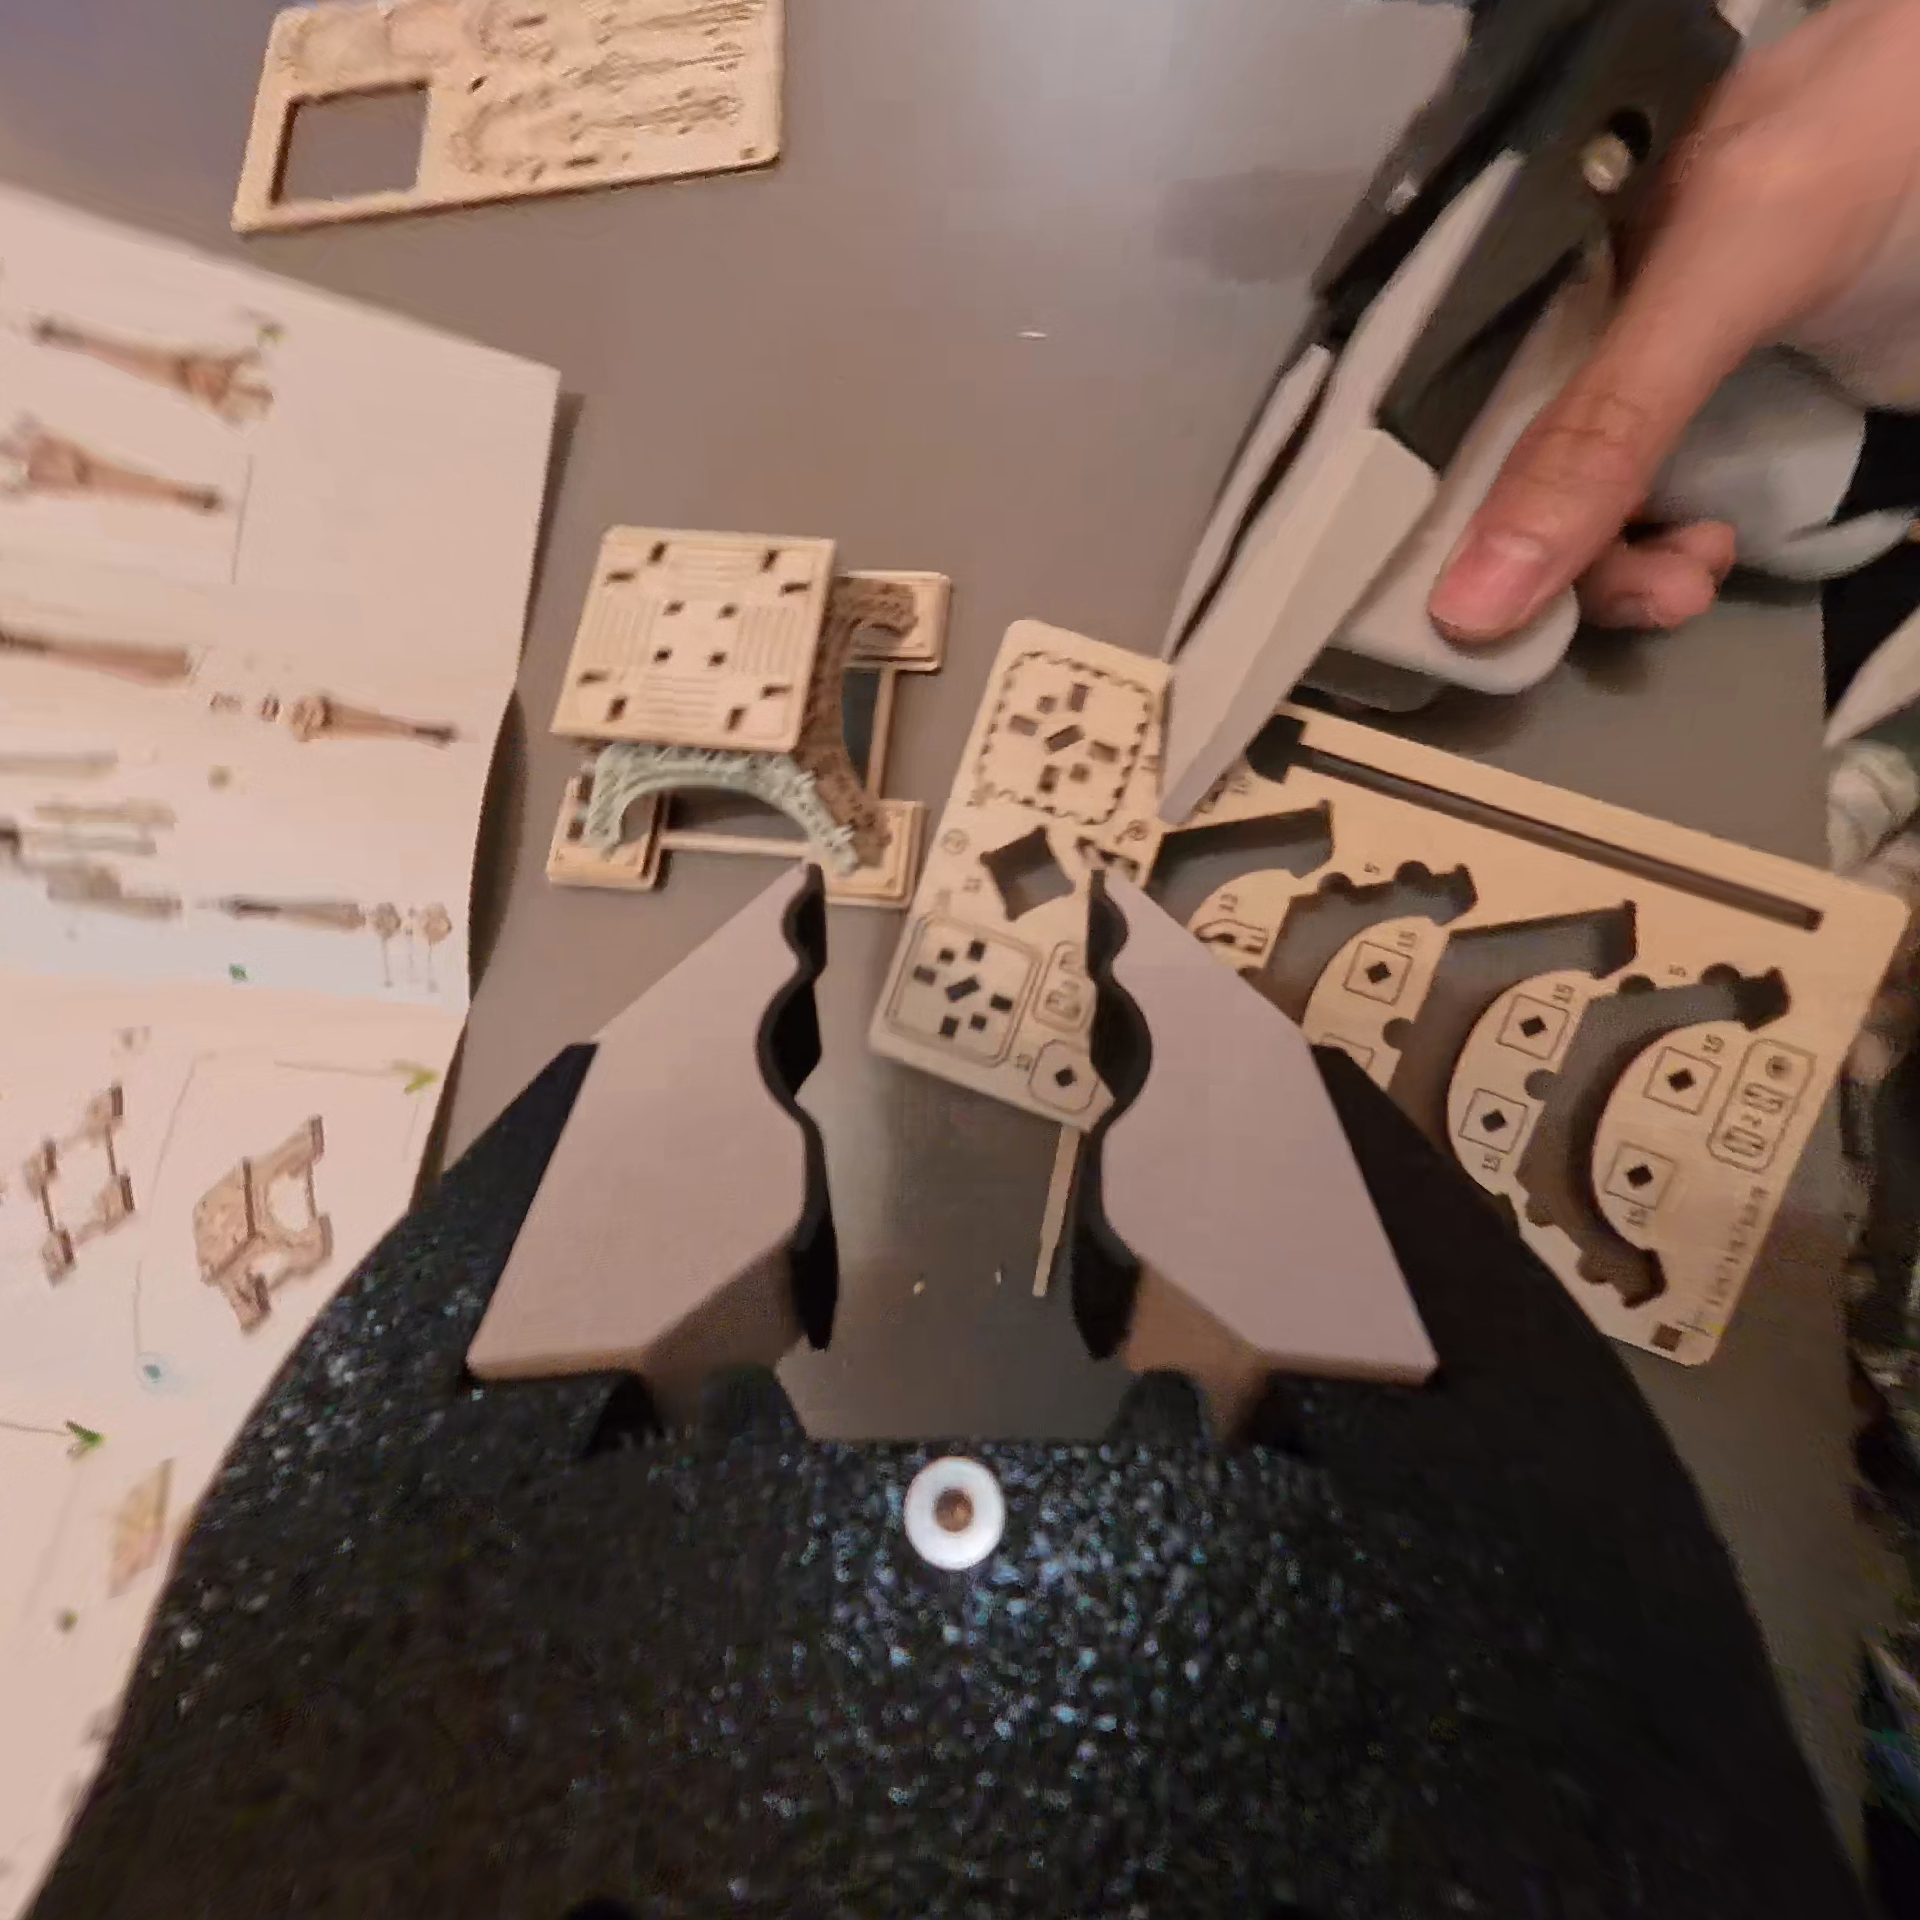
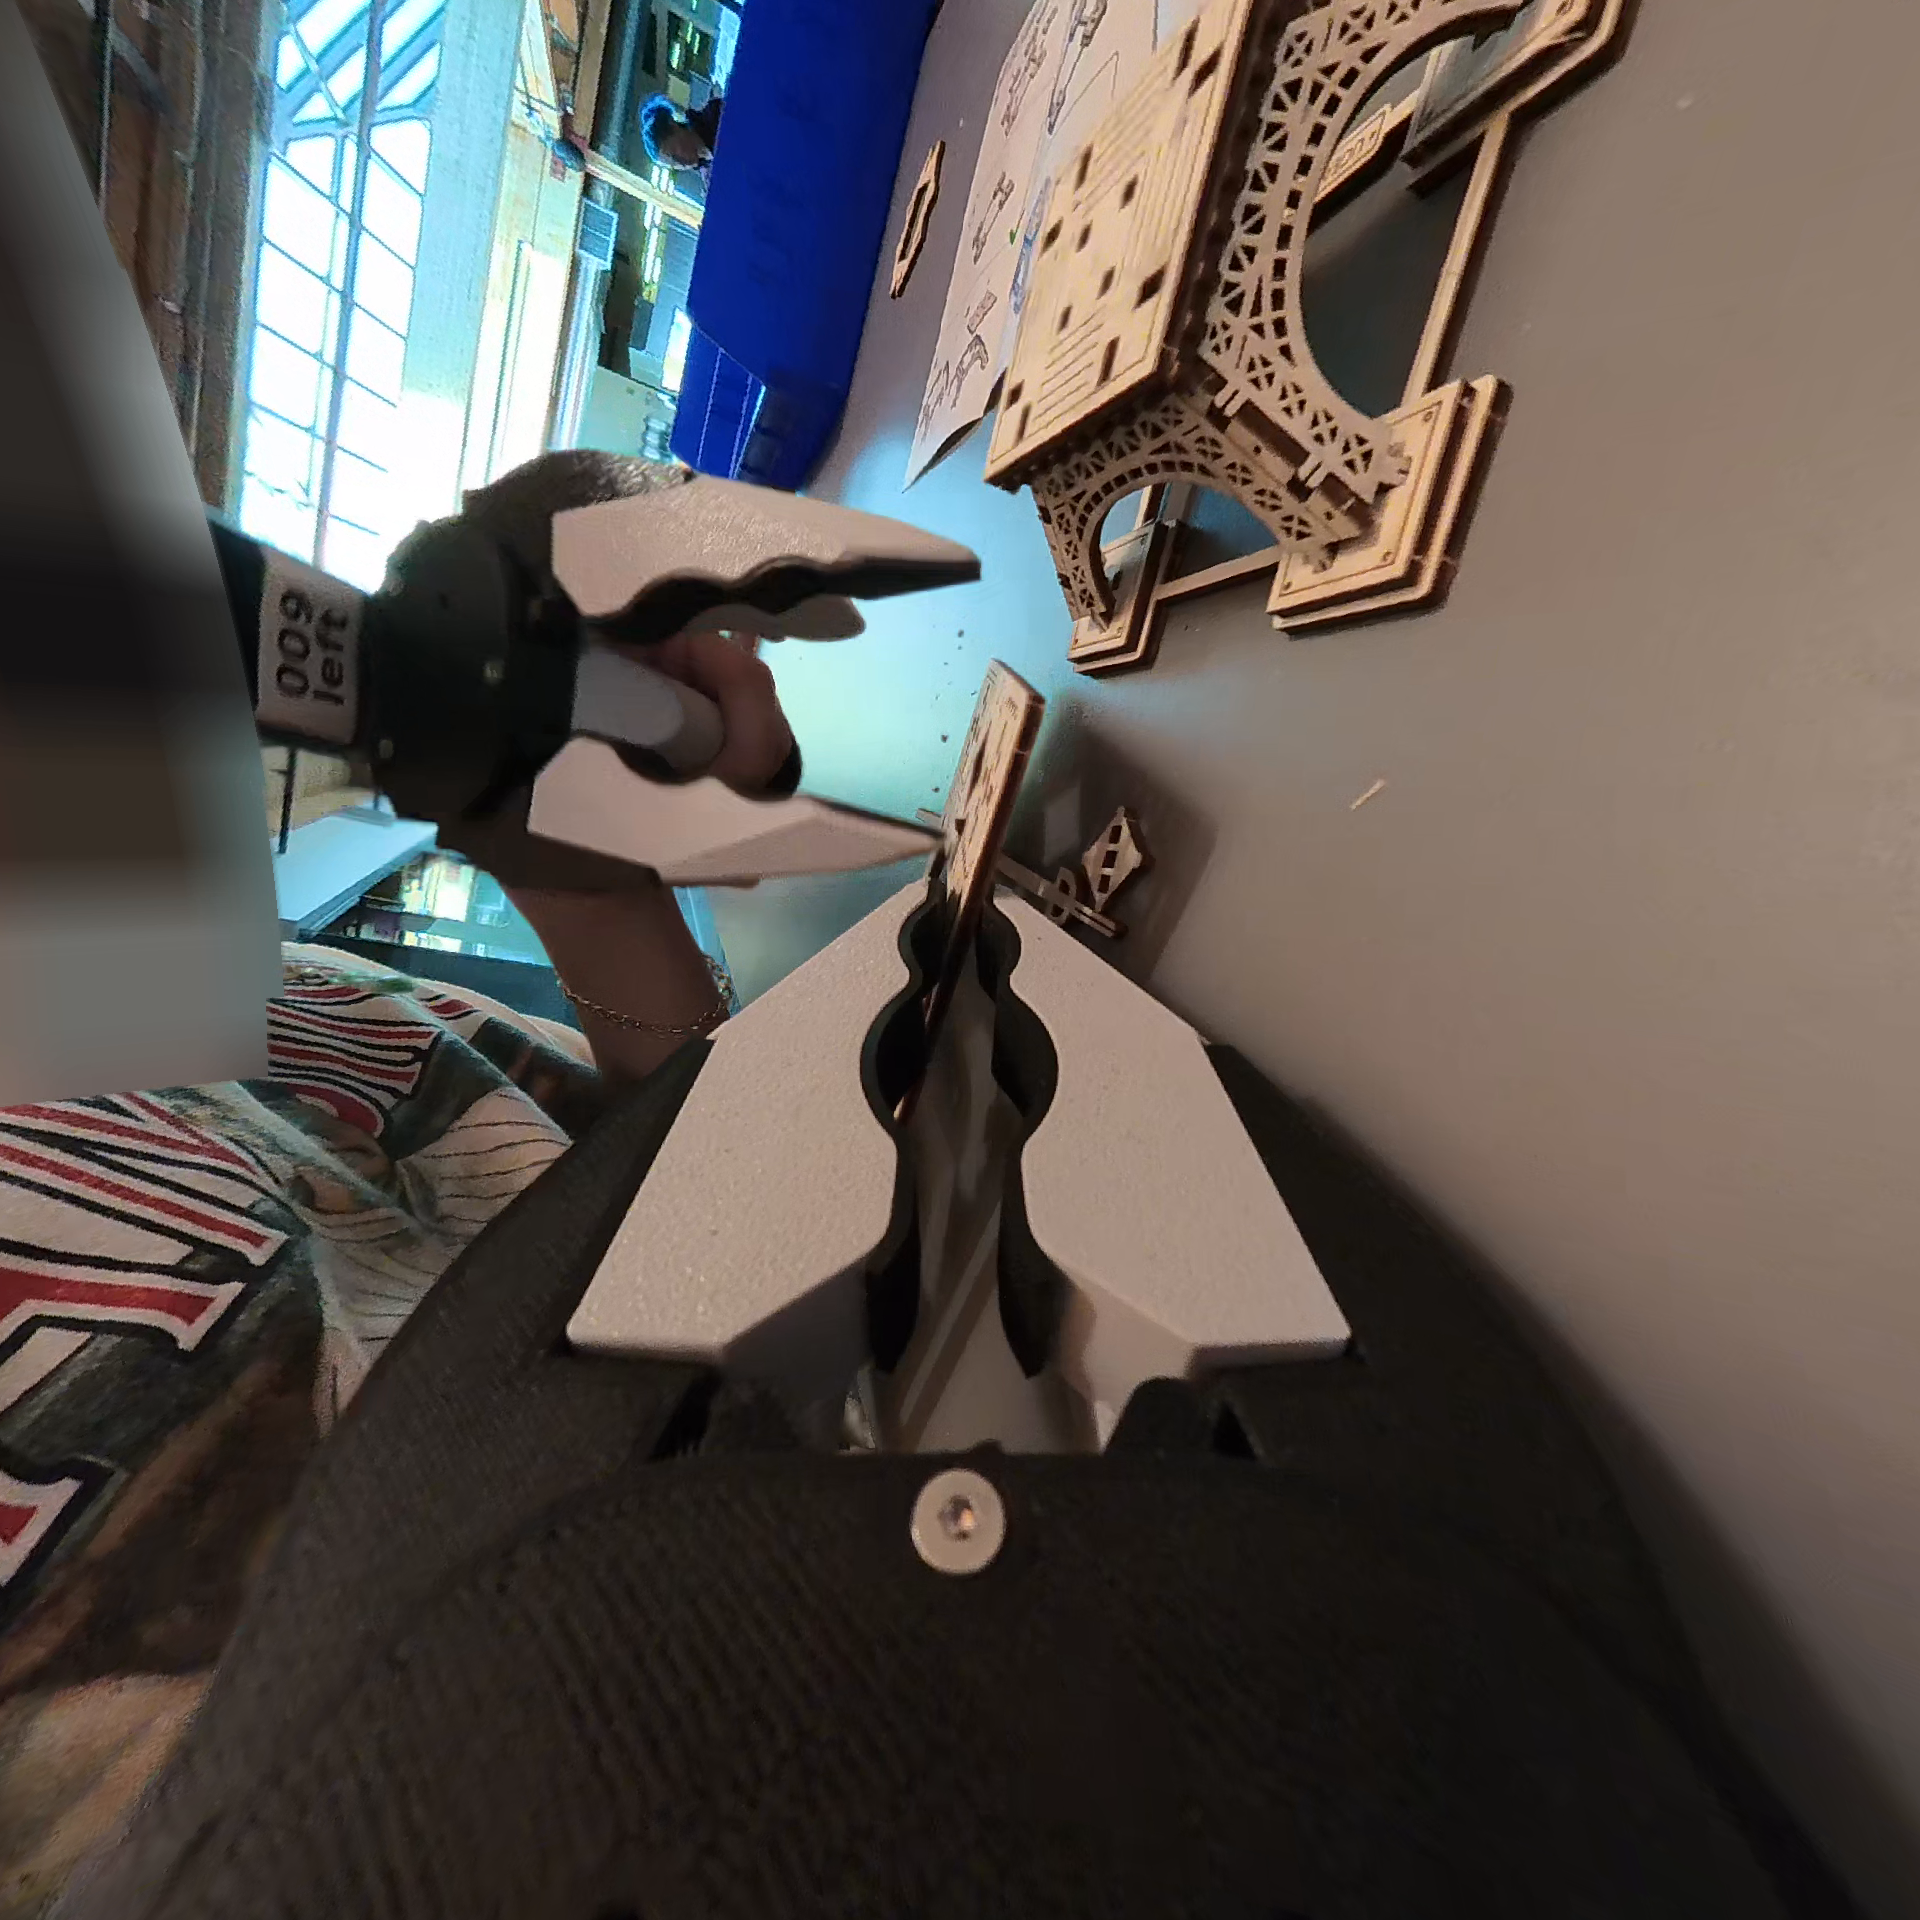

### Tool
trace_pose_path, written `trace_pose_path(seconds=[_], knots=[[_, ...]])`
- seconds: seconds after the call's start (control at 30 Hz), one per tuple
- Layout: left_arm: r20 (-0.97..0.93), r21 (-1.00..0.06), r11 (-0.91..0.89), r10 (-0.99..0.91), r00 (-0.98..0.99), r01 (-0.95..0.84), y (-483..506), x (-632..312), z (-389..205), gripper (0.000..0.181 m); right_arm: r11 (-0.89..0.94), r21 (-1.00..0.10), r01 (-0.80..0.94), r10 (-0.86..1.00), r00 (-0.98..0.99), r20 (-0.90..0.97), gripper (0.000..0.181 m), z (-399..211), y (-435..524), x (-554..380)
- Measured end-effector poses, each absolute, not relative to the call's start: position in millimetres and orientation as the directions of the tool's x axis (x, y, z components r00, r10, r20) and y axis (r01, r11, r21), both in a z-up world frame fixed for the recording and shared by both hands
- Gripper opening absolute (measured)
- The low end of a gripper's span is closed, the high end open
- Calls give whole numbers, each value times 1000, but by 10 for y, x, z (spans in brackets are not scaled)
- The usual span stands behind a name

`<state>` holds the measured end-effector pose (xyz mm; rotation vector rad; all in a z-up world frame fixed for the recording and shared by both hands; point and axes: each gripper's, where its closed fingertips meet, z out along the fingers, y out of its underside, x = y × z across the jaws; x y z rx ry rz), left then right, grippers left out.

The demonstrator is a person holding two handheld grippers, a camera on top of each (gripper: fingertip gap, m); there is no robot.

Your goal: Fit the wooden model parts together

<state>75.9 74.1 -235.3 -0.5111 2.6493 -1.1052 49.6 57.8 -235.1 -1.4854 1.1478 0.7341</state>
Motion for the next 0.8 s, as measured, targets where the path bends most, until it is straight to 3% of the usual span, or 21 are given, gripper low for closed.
trace_pose_path(seconds=[0.2, 0.37, 0.47, 0.57, 0.6, 0.67, 0.8], knots=[[261, -743, 369, -608, -750, -558, 1160, 1013, -2295, 45, 36, -417, -908, -289, 390, -874, 4, -2340, 572, 500], [344, -795, 275, -529, -776, -540, 1073, 956, -2102, 41, 32, -450, -892, -296, 422, -857, 5, -2328, 569, 492], [277, -796, 354, -508, -816, -491, 1011, 894, -2125, 41, 31, -469, -883, -296, 440, -848, 5, -2315, 568, 486], [91, -767, 526, -478, -874, -368, 1033, 840, -2236, 44, 22, -474, -881, -301, 446, -843, 5, -2324, 574, 481], [20, -760, 575, -445, -895, -303, 1027, 816, -2249, 38, 20, -476, -879, -300, 449, -842, 5, -2324, 576, 478], [-64, -771, 617, -325, -944, -160, 939, 680, -2210, 6, 14, -482, -876, -304, 456, -837, 5, -2326, 580, 475], [-60, -812, 577, -228, -972, -85, 775, 540, -2122, 3, -5, -519, -855, -302, 496, -814, 6, -2307, 601, 458]])
